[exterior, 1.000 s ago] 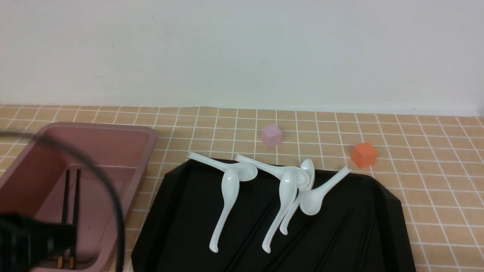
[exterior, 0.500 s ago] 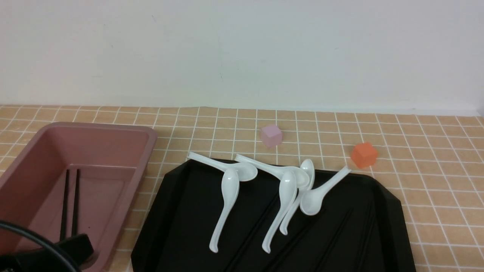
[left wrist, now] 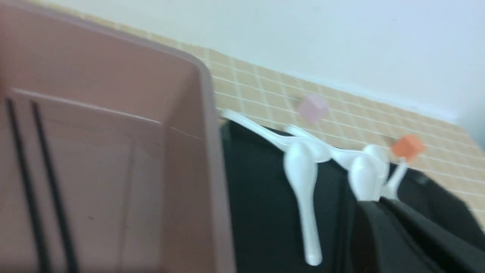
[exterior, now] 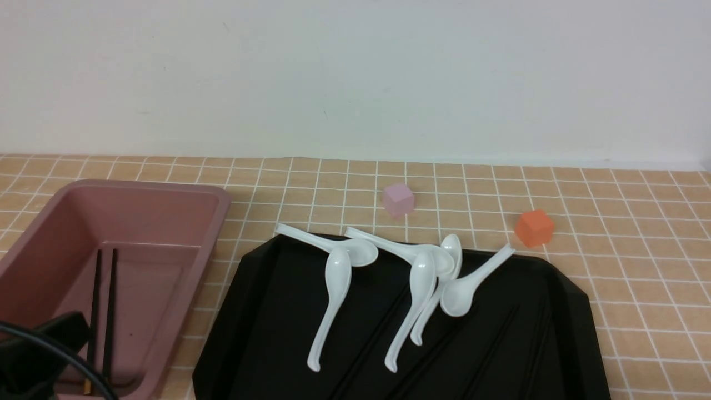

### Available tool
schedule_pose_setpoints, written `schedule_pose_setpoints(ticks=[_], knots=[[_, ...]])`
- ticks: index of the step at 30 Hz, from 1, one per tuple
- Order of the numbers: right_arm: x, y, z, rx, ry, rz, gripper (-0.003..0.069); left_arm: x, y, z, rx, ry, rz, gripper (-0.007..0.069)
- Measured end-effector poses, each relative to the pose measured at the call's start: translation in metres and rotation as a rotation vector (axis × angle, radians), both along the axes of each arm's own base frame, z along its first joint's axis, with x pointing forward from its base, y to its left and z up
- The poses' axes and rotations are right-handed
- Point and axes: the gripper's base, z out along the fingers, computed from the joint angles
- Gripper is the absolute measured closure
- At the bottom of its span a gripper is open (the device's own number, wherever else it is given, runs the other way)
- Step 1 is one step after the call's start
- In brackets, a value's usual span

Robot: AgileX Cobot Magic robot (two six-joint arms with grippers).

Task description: On brown tablecloth take chopsticks from black tray and put them in box.

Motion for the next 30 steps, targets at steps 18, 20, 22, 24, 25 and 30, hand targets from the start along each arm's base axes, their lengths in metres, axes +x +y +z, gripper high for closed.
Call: schedule_pose_setpoints(ticks=[18,20,22,24,25,30], knots=[[0.000,0.000,0.000,0.000,0.000,0.000,0.0419,-0.043,0.021,-0.077,0.027,0.046,0.262,0.0637],[0.000,0.000,0.000,0.000,0.000,0.000,0.0419,-0.043,0.024,-0.087,0.017,0.076,0.306,0.0636],[0.000,0.000,0.000,0.000,0.000,0.000,0.0419,-0.043,0.025,-0.089,0.014,0.081,0.321,0.0636],[0.000,0.000,0.000,0.000,0.000,0.000,0.0419,-0.042,0.026,-0.088,0.019,0.071,0.320,0.0636],[0.000,0.000,0.000,0.000,0.000,0.000,0.0419,-0.042,0.025,-0.088,0.025,0.066,0.310,0.0636],[0.000,0.000,0.000,0.000,0.000,0.000,0.0419,-0.042,0.022,-0.088,0.046,0.059,0.237,0.0633]])
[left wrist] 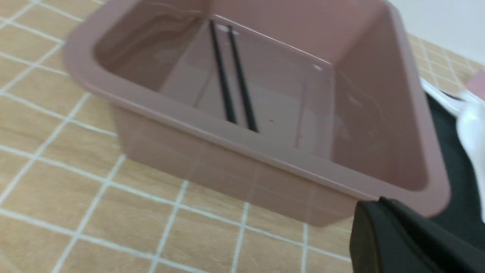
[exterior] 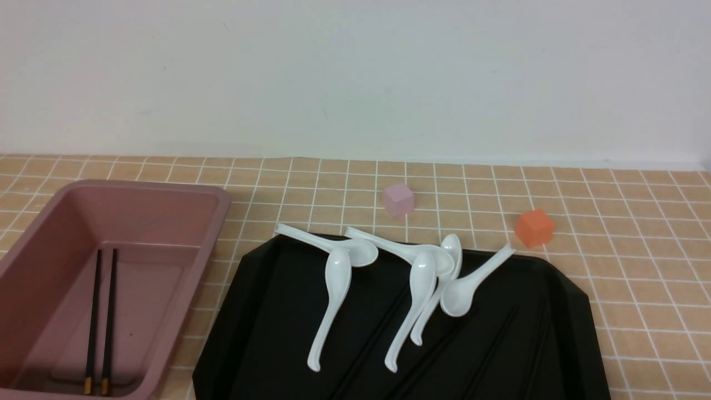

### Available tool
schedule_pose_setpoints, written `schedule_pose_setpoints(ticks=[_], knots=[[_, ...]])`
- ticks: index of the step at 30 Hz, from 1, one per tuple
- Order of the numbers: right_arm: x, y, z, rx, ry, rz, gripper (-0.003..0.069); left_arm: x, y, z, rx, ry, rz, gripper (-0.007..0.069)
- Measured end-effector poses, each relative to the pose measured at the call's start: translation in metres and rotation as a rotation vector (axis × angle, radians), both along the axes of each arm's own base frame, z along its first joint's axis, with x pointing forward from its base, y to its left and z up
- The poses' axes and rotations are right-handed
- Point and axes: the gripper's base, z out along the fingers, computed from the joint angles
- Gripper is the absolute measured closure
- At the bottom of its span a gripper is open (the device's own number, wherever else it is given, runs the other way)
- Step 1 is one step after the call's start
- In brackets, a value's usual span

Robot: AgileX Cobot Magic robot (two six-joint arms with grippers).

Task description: On brown tablecloth take chopsticks from black tray and put them in box.

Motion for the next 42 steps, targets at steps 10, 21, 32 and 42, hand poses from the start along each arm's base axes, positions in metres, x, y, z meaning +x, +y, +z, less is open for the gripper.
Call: schedule_pose_setpoints(ticks=[10,21,32,42], knots=[[0.0000,0.0000,0.0000,0.000,0.000,0.000,0.0419,0.0000,-0.0003,0.0000,0.000,0.000,-0.006,0.0626],[0.0000,0.0000,0.0000,0.000,0.000,0.000,0.0419,0.0000,-0.0003,0.0000,0.000,0.000,-0.006,0.0616],[0.0000,0.0000,0.0000,0.000,0.000,0.000,0.0419,0.0000,-0.0003,0.0000,0.000,0.000,-0.006,0.0600],[0.0000,0.0000,0.0000,0.000,0.000,0.000,0.0419,0.0000,-0.0003,0.0000,-0.001,0.000,-0.006,0.0585]])
